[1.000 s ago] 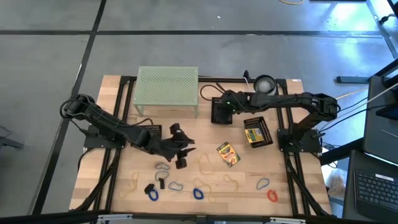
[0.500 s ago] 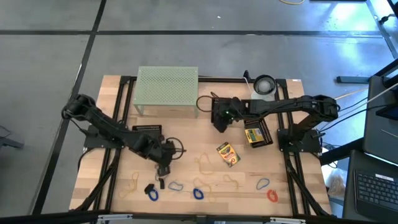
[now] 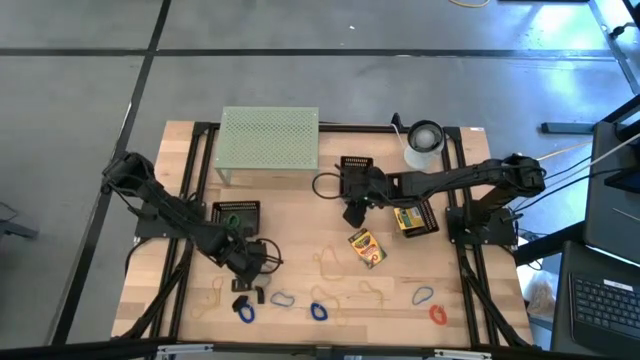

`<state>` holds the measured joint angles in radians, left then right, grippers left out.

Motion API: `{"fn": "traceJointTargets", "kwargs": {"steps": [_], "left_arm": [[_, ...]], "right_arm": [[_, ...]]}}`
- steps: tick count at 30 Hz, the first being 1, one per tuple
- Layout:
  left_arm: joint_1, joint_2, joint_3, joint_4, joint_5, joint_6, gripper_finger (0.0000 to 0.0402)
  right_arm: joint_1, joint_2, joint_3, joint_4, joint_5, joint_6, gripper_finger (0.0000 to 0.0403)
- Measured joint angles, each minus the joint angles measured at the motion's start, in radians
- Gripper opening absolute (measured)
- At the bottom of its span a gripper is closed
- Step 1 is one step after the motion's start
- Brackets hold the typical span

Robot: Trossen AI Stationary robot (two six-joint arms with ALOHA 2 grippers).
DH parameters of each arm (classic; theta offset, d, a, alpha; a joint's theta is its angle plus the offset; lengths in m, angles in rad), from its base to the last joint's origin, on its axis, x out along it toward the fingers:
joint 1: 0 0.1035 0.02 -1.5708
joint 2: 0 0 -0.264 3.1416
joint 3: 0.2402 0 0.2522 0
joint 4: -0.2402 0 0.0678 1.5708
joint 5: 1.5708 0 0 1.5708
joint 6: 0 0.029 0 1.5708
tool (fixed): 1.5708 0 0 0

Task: Pick & Place Office Desk Supplies
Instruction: Put the blue rubber band into the top black bin

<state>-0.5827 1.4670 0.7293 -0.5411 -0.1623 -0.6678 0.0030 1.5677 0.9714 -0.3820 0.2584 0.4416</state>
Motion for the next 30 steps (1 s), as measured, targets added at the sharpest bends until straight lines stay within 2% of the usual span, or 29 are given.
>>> {"fn": "traceJointTargets", "kwargs": {"steps": [19, 23, 30], "left_arm": [[0.000, -0.005, -0.120, 0.133, -0.050, 0.000, 0.0144], [0.001, -0.005, -0.130, 0.133, -0.053, 0.000, 0.0119], [0.002, -0.004, -0.131, 0.129, -0.055, 0.001, 0.0041]], "right_arm": [[0.006, 0.000, 0.000, 0.000, 0.022, 0.022, 0.0200], [0.006, 0.000, 0.000, 0.000, 0.022, 0.022, 0.0200], [0.006, 0.000, 0.000, 0.000, 0.022, 0.022, 0.0200]]}}
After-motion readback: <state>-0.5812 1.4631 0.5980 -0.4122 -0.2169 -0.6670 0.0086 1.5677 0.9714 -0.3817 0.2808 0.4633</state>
